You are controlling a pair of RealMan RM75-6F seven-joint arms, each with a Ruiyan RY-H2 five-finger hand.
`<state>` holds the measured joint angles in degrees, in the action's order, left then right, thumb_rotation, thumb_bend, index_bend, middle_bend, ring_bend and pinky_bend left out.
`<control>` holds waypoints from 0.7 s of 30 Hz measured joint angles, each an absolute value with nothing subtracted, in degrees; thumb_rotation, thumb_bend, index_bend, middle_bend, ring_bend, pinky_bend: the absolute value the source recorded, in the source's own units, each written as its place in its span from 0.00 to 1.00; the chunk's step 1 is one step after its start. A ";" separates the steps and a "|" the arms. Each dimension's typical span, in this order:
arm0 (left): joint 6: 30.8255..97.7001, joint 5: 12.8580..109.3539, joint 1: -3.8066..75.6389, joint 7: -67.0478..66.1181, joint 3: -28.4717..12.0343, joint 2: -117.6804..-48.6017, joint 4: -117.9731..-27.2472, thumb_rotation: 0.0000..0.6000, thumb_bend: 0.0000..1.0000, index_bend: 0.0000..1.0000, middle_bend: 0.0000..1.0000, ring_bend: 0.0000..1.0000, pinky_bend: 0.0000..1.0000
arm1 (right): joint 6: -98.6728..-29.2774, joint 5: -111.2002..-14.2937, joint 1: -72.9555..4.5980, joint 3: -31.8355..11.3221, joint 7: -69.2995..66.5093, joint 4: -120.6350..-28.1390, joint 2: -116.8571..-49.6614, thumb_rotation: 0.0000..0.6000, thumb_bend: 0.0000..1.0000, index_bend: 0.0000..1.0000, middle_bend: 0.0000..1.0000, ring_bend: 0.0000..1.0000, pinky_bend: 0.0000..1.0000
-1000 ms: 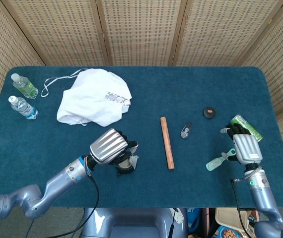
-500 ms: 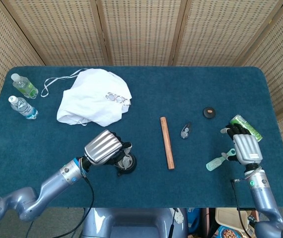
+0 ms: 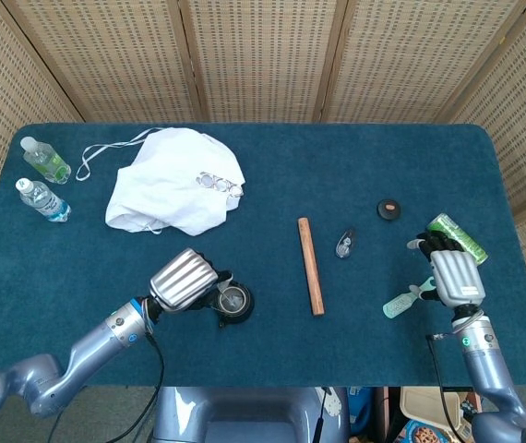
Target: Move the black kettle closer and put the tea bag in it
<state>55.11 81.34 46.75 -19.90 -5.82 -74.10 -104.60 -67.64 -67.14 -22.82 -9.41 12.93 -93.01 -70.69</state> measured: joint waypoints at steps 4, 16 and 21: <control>55.06 81.21 46.88 -20.54 -5.87 -74.67 -104.55 1.00 0.52 0.63 0.79 0.72 0.68 | -67.75 -67.16 -22.75 -9.37 13.10 -93.21 -70.68 1.00 0.29 0.32 0.28 0.16 0.27; 54.02 80.31 48.75 -25.98 -6.68 -78.52 -103.83 1.00 0.52 0.61 0.79 0.72 0.68 | -67.85 -67.06 -22.61 -9.47 13.17 -93.55 -70.37 1.00 0.29 0.32 0.28 0.16 0.27; 52.55 78.04 49.90 -30.14 -6.79 -79.54 -104.13 1.00 0.52 0.35 0.79 0.72 0.68 | -67.96 -67.05 -22.51 -9.46 13.32 -93.86 -70.13 1.00 0.29 0.32 0.29 0.16 0.27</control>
<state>52.55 78.04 49.90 -30.14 -6.79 -79.54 -104.13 -67.96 -67.05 -22.51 -9.46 13.32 -93.86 -70.13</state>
